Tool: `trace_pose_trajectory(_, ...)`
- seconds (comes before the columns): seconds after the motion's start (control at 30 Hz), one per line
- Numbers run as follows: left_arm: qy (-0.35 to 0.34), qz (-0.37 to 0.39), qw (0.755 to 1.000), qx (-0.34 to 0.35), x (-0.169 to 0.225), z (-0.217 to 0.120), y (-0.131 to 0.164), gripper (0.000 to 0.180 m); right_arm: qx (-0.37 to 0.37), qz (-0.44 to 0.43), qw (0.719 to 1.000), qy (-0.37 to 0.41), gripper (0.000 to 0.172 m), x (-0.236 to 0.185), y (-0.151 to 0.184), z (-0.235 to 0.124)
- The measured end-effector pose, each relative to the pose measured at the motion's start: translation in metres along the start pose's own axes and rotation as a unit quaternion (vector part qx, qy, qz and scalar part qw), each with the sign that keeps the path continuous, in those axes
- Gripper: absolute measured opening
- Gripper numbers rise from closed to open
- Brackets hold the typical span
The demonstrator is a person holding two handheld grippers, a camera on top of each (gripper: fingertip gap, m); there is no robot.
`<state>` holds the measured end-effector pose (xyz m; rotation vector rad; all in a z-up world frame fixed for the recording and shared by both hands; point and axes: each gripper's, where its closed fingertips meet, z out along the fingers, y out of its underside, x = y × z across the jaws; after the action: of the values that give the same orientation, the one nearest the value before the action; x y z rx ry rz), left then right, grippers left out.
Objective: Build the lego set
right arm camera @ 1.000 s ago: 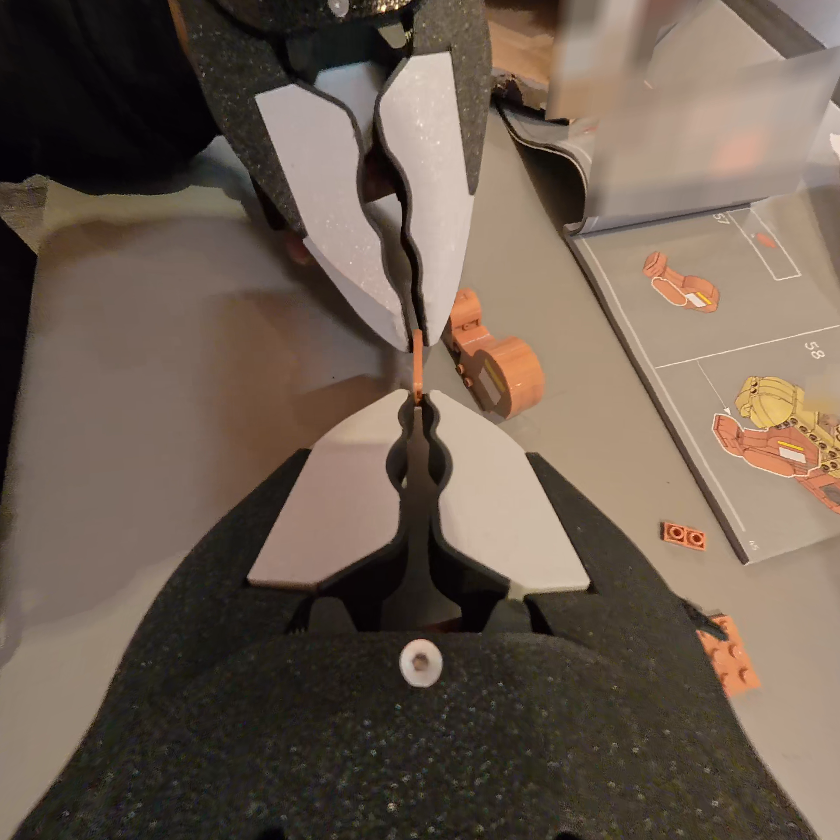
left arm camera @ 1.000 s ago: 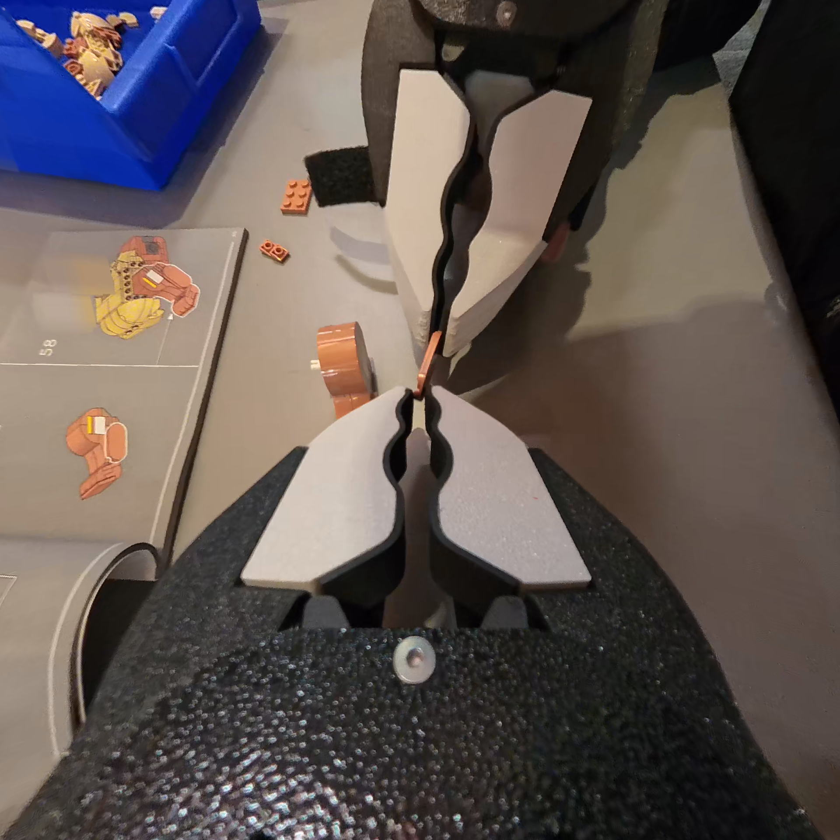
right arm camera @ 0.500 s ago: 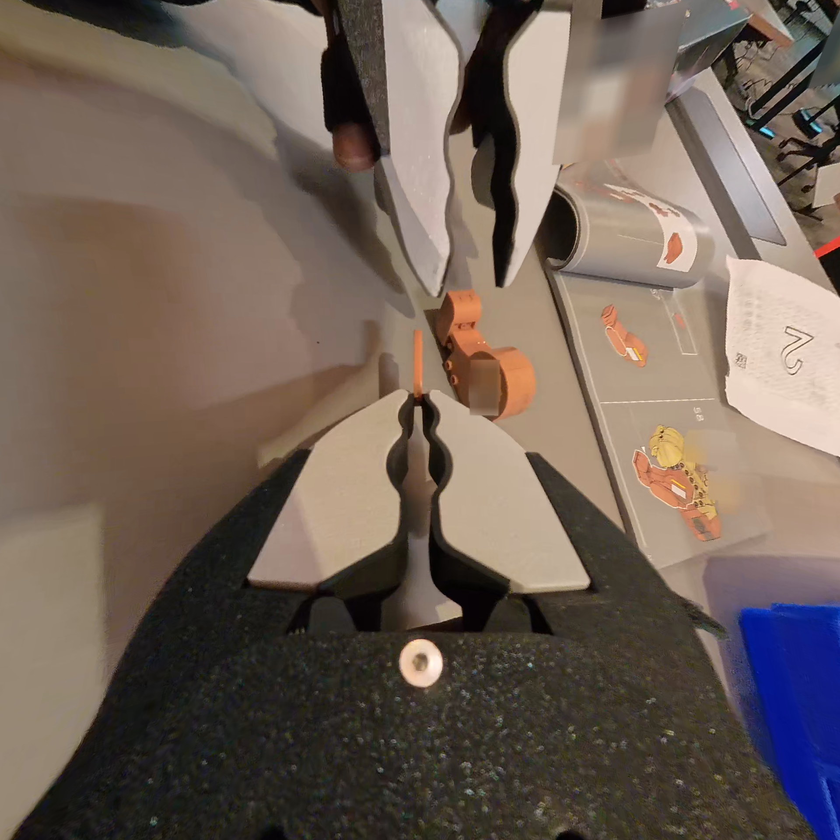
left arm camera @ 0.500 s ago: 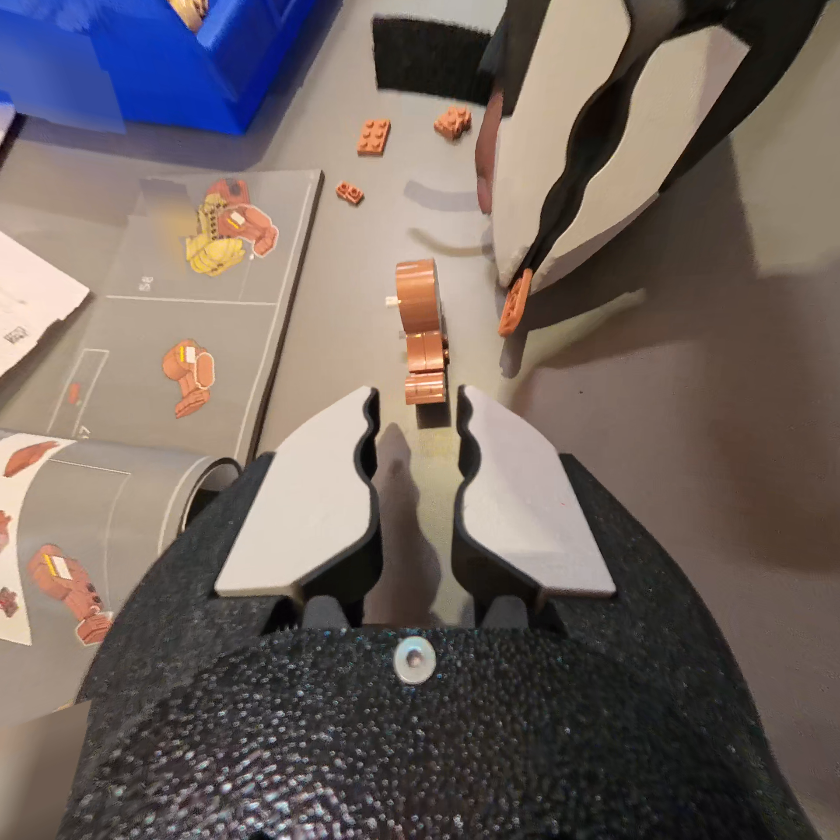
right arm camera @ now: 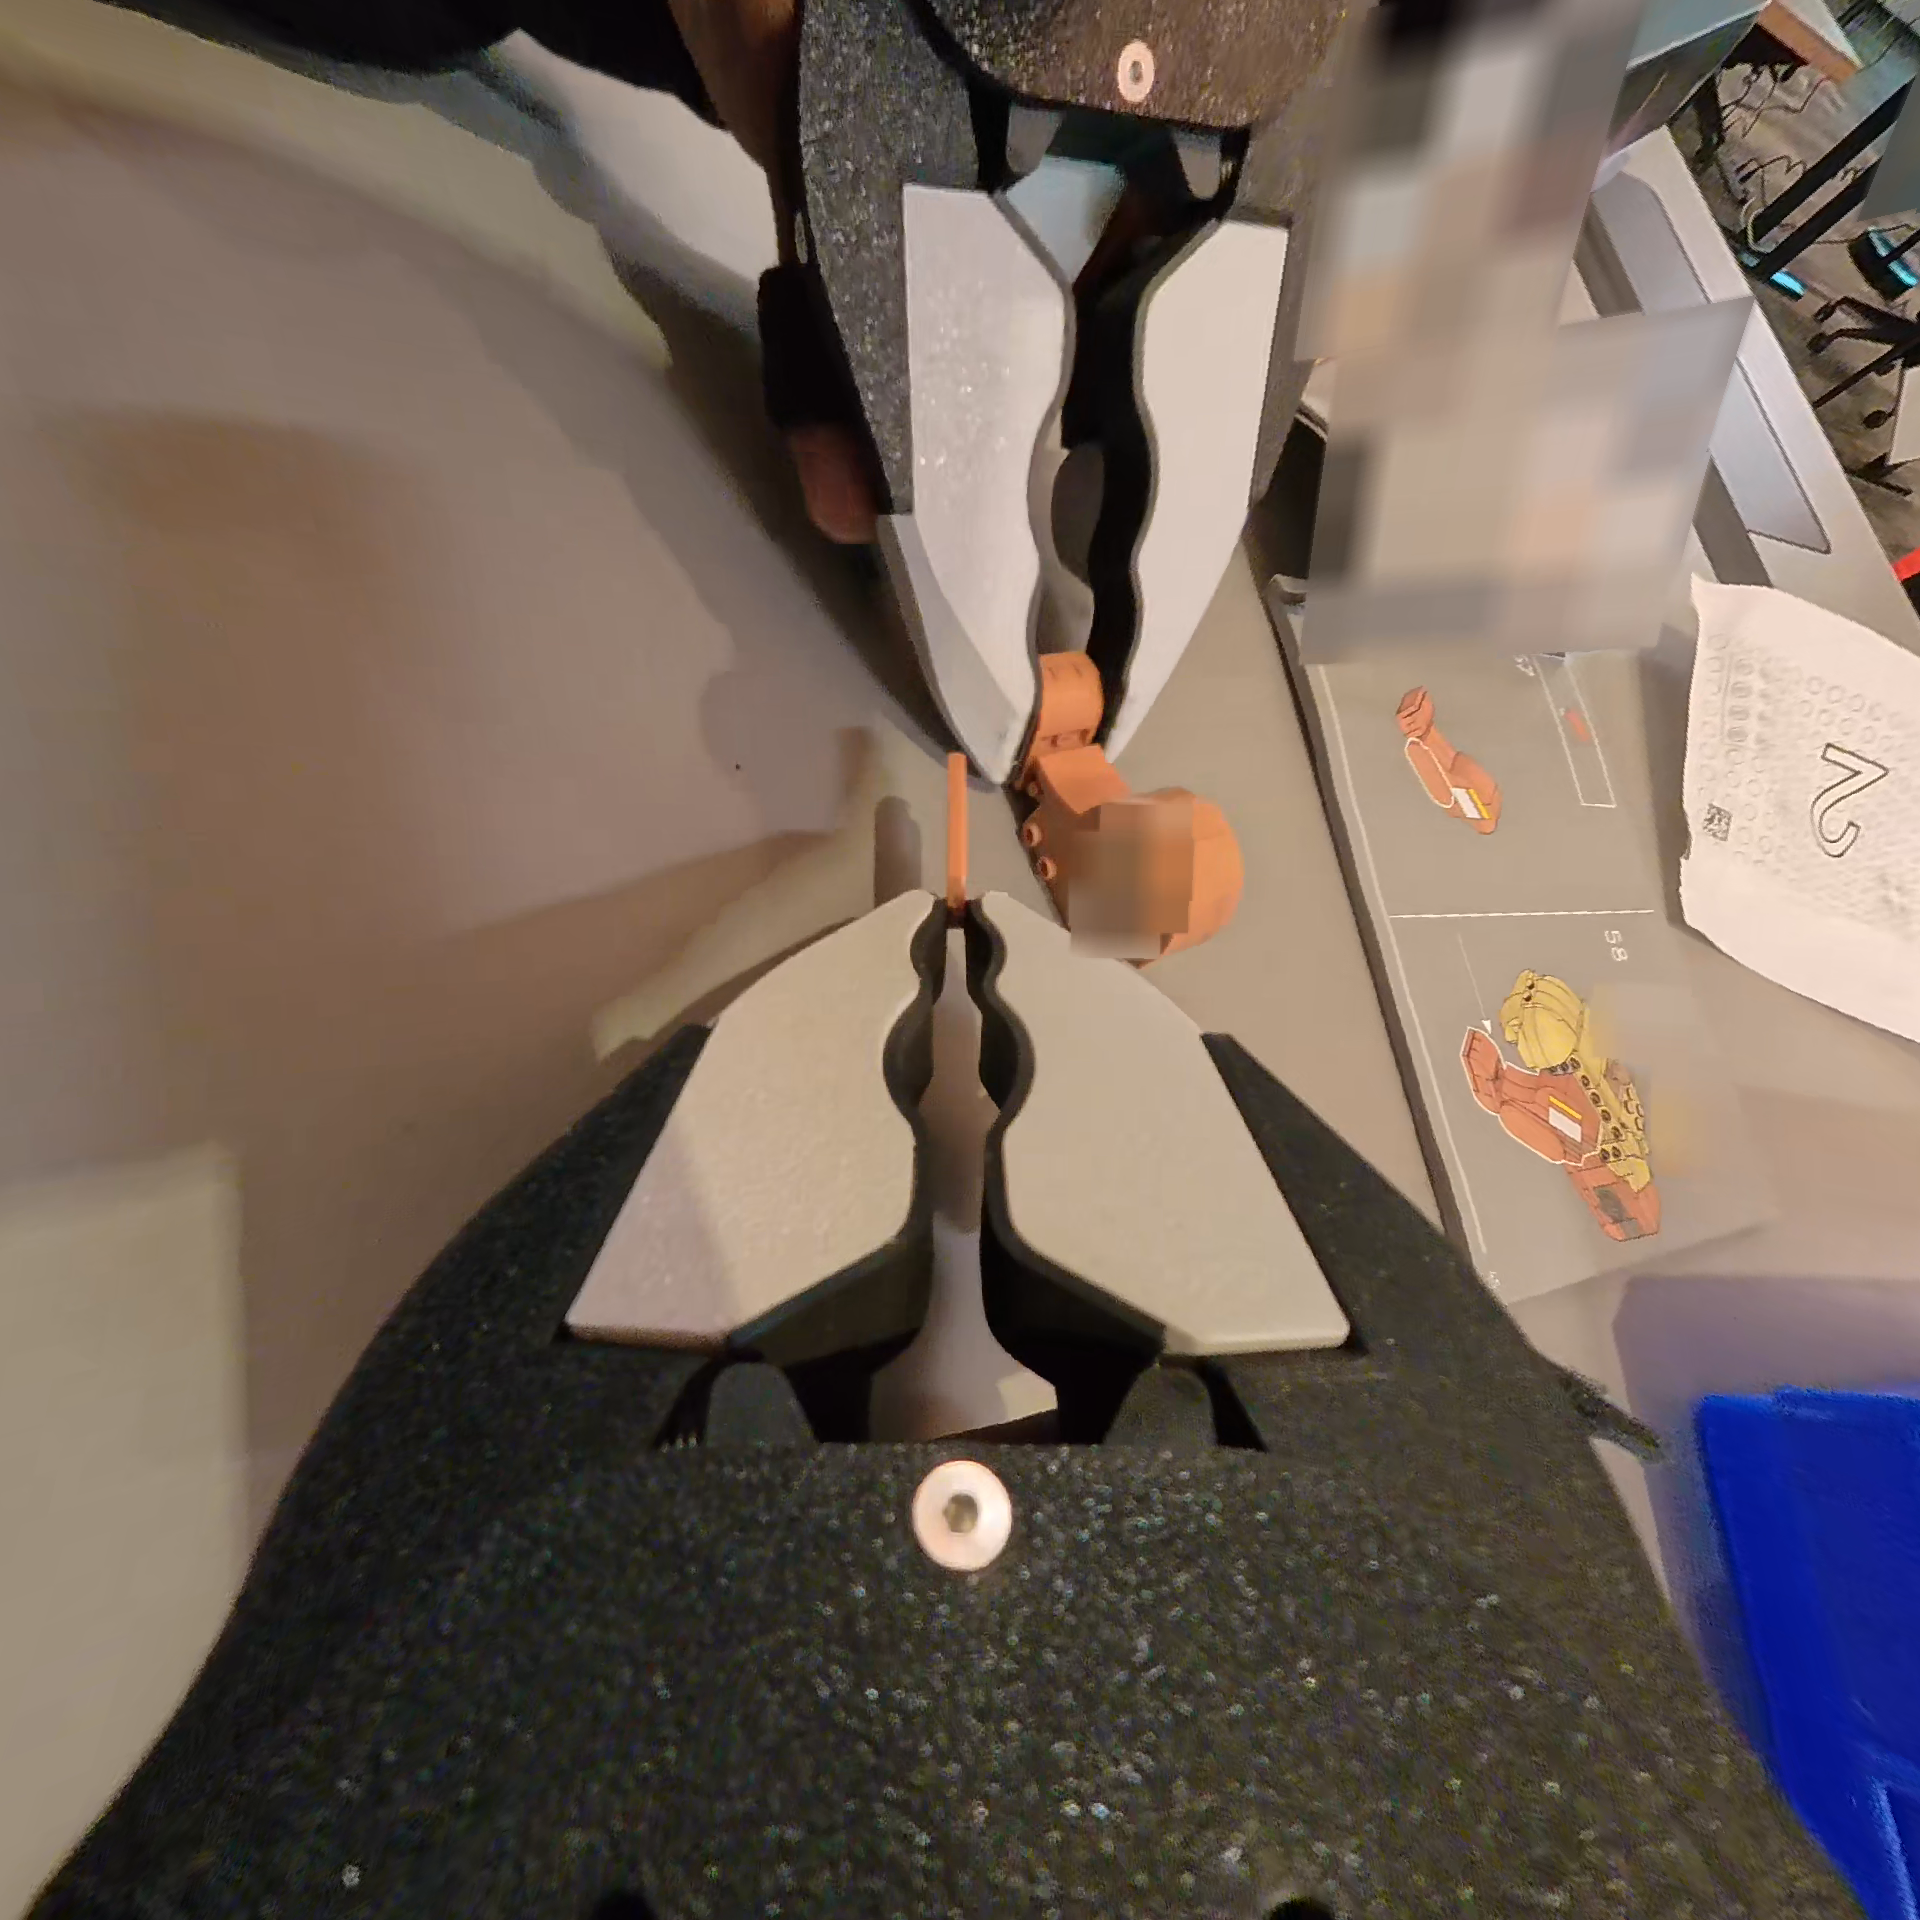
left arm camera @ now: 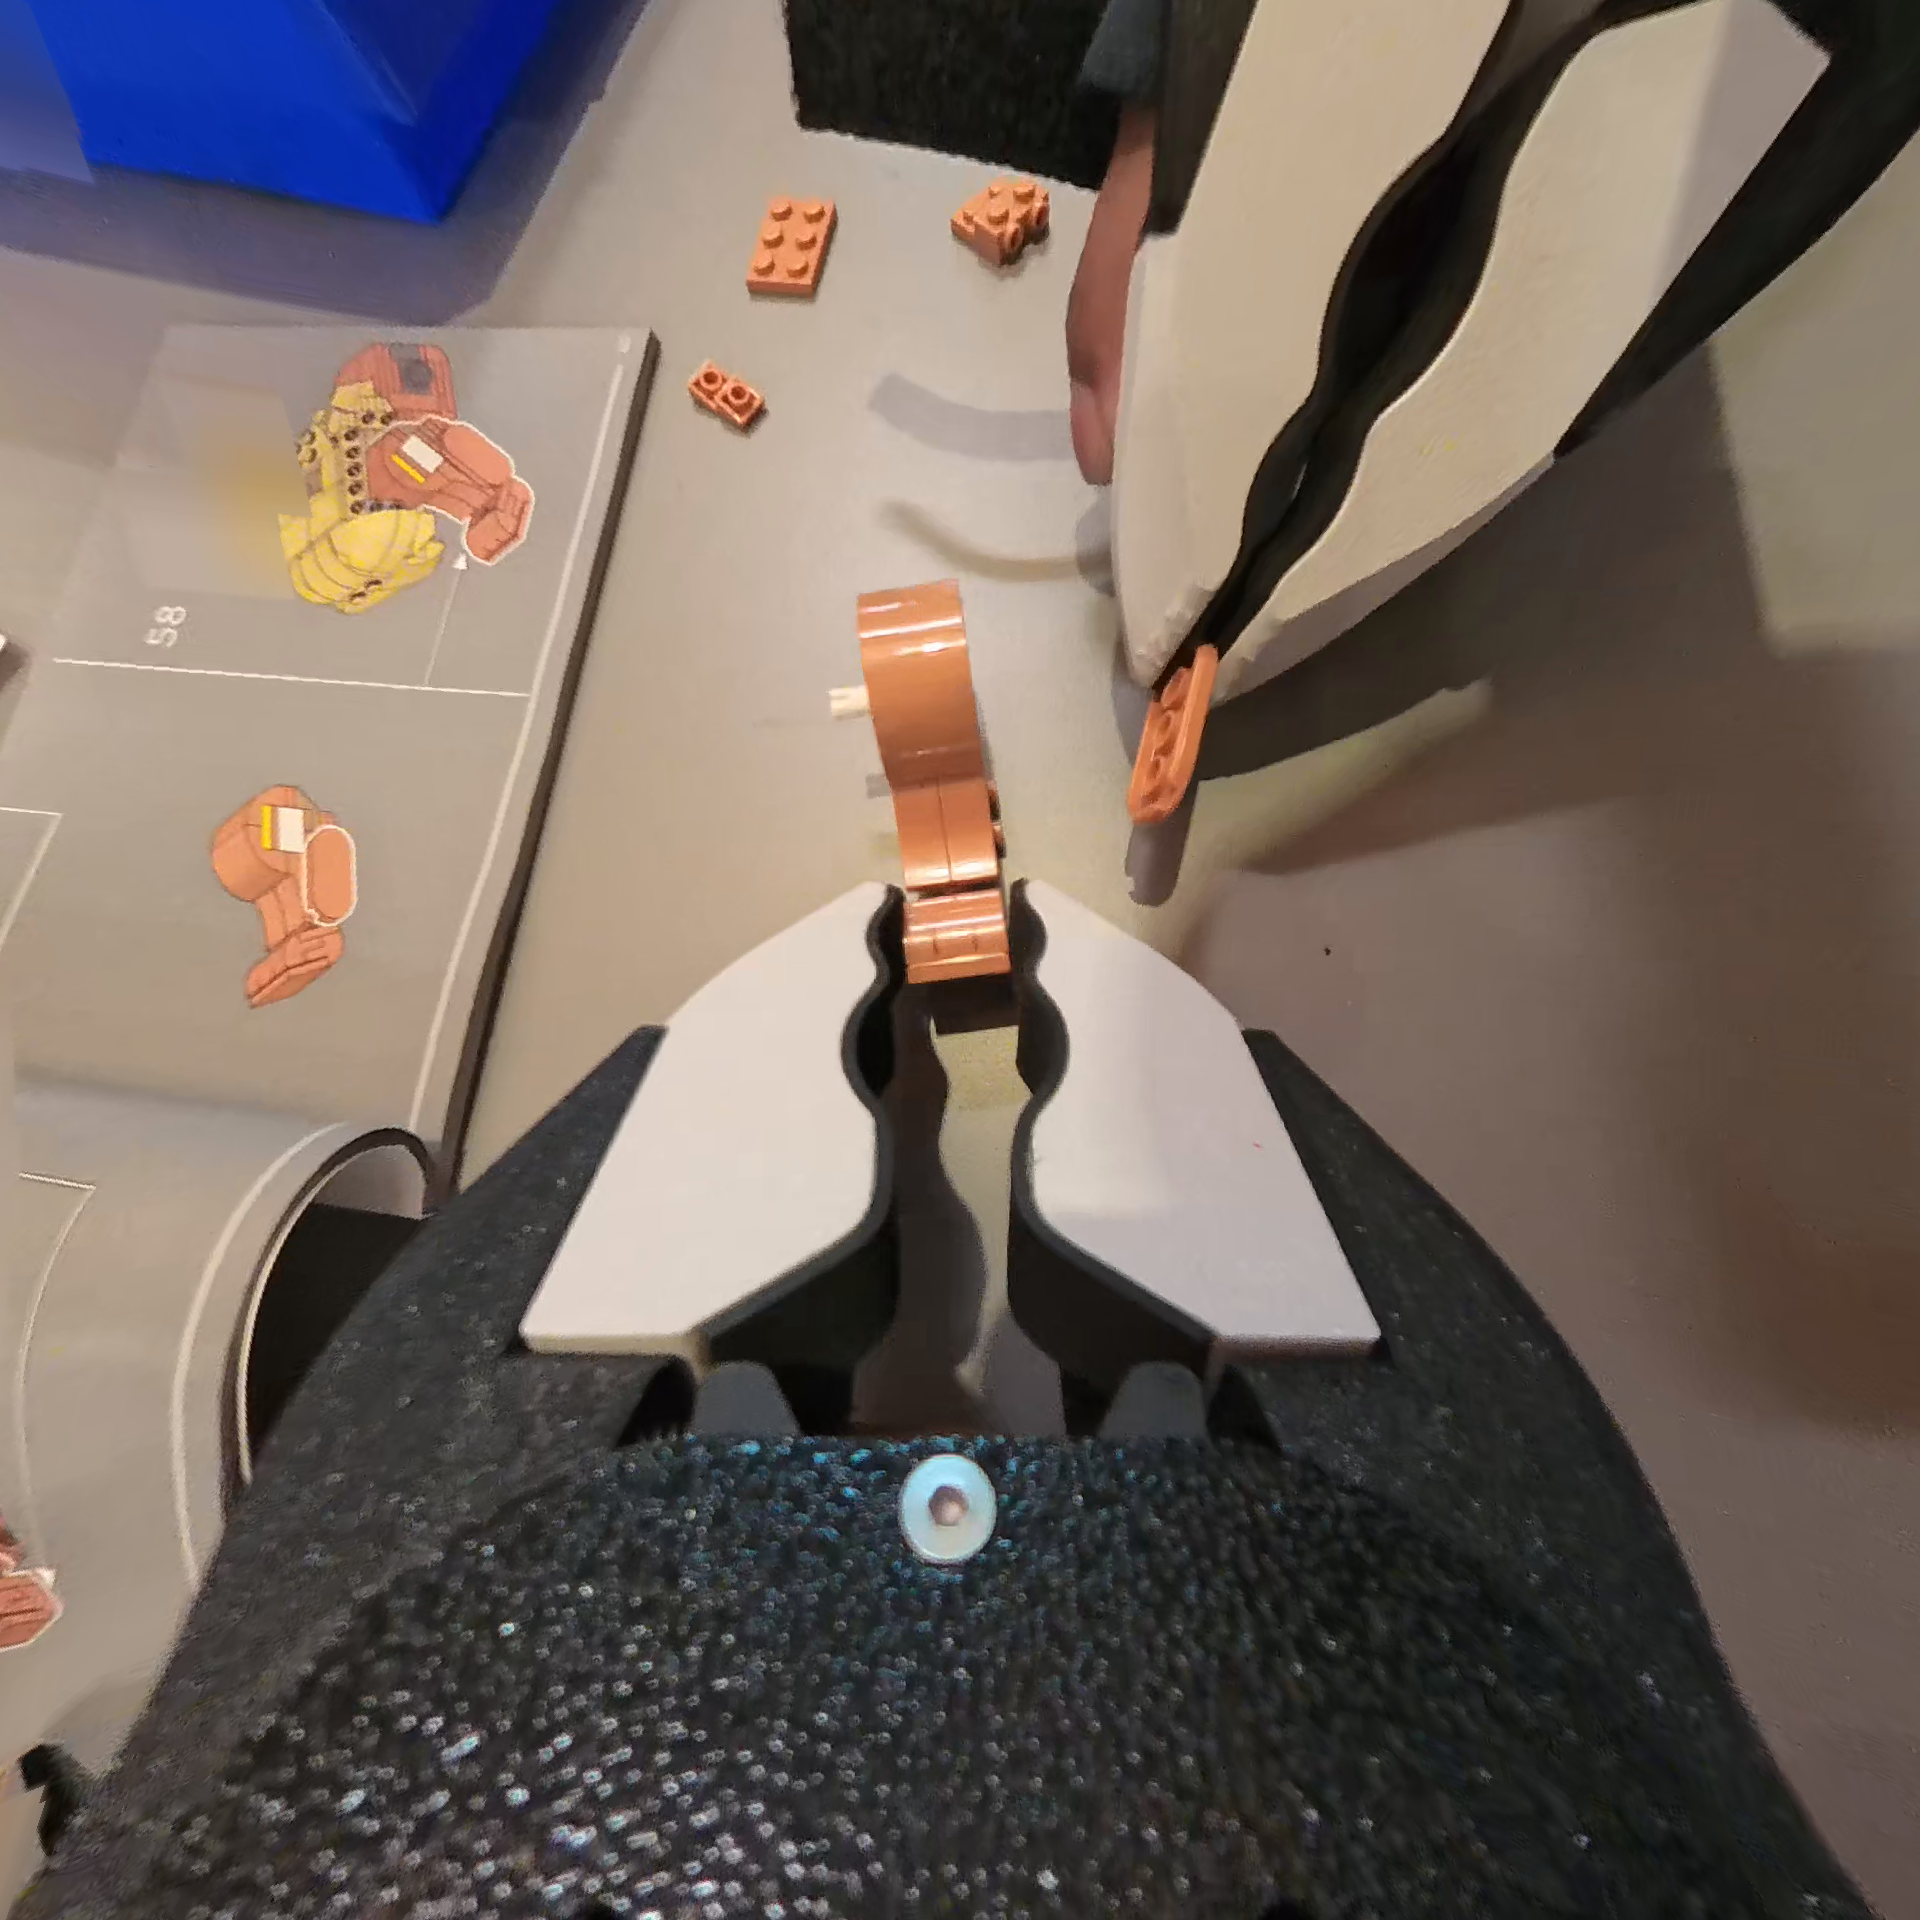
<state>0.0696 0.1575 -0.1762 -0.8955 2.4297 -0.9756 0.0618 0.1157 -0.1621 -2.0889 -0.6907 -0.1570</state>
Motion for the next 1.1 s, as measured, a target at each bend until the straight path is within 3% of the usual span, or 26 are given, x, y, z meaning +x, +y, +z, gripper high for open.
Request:
trace_pose_trajectory(0.5, 0.044, -0.012, 0.997, 0.062, 0.013, -0.008, -0.020, 0.017, -0.017, 0.014, 1.000, 0.006, 0.003, 0.004, 0.006, 0.001)
trace_pose_trajectory(1.1, 0.015, 0.002, 0.998, 0.065, 0.011, -0.005, -0.025, 0.018, -0.027, 0.041, 0.998, 0.039, 0.003, 0.013, 0.009, 0.000)
